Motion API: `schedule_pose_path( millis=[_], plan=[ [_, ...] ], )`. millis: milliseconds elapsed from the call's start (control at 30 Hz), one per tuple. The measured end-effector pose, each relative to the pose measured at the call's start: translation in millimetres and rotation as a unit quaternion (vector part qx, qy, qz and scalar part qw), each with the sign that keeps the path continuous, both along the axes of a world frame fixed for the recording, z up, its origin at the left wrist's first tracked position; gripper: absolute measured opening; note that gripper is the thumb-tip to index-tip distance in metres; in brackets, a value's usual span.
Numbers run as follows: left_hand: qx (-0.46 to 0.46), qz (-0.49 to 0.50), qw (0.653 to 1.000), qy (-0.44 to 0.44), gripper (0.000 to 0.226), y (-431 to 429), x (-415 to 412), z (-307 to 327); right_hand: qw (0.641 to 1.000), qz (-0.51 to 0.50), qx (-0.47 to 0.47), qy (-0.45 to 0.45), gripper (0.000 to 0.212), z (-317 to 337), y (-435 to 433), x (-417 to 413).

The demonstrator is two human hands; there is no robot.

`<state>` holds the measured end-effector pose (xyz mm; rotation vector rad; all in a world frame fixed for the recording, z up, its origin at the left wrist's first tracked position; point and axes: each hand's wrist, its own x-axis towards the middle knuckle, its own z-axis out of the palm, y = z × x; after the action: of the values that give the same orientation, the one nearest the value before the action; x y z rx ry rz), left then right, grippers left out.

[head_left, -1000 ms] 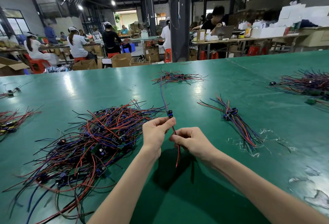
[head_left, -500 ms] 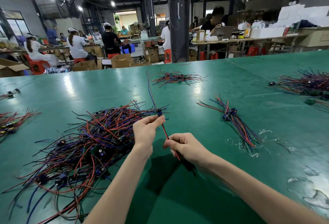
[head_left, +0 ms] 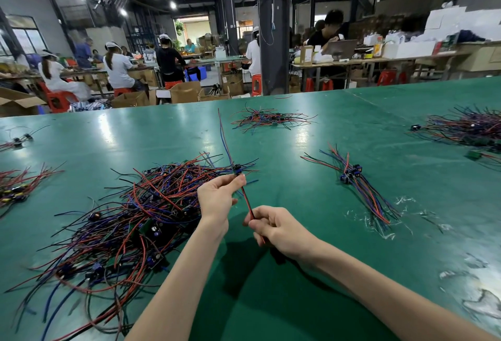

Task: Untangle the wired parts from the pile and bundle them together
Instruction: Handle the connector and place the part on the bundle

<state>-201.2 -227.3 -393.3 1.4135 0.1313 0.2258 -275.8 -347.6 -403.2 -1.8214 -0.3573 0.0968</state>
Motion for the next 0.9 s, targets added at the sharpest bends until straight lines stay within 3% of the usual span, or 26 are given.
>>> schedule_pose_path(
  millis=[267, 500, 733, 900],
  plan=[
    [-0.018, 0.015, 1.000, 0.014, 0.010, 7.1, 2.3, 2.0, 0.999, 0.029, -0.021, -0.010, 0.019, -1.2, 2.5, -5.0],
    [-0.024, -0.001, 0.999, 0.021, 0.010, 4.2, 1.9, 4.6, 0.992, -0.011, -0.042, -0.115, 0.028, 3.3, -3.1, -6.6],
    [-0.047, 0.021, 0.998, 0.032, 0.010, 7.6, 2.8, 3.7, 0.999, 0.036, 0.004, -0.040, 0.014, -0.4, 1.5, -6.1],
    [-0.043, 0.018, 0.998, 0.034, 0.008, 8.1, 3.6, 2.7, 0.997, 0.026, -0.024, -0.071, 0.020, 2.2, -2.4, -8.0]
  ],
)
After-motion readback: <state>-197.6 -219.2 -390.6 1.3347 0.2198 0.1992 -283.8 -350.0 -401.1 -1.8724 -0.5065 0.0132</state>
